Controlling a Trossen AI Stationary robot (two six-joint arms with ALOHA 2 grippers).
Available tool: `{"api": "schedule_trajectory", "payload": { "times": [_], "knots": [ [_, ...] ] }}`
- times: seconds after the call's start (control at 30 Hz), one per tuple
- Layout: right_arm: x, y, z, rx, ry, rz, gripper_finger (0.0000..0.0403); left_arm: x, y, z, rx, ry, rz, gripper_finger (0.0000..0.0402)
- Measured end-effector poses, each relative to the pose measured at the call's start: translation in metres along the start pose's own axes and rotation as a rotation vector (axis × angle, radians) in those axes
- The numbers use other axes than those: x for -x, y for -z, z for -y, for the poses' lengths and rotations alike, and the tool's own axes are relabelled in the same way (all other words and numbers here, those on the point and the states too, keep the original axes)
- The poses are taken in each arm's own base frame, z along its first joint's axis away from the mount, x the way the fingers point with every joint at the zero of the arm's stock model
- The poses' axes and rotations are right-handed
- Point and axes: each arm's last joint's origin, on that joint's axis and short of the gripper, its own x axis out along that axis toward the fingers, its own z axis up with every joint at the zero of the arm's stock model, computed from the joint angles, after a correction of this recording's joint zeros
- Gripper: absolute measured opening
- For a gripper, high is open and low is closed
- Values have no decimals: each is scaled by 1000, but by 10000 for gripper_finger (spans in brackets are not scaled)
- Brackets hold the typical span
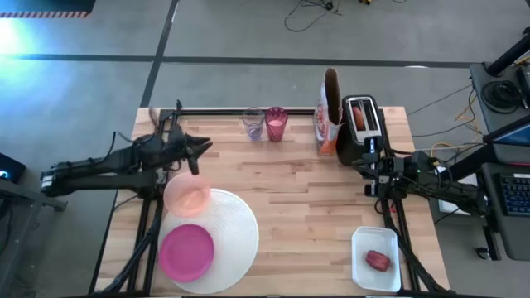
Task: Arrange a breakfast setting
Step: Remove the orange bowl from the white table mat
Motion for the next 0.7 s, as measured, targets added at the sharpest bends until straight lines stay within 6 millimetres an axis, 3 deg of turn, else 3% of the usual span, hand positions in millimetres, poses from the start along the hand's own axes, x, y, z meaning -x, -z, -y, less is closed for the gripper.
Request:
{"api": "schedule_trajectory", "payload": {
  "times": [0.2, 0.4, 0.7],
  "knots": [
    [0, 0, 0, 0, 0, 0, 43, -27, -14, 12, 36, -55, -247, 74],
    [0, 0, 0, 0, 0, -1, 43, -58, -13, 28, 31, -85, -465, 74],
    [0, 0, 0, 0, 0, 0, 43, -80, -8, 66, 70, -58, -589, 75]
  ]
}}
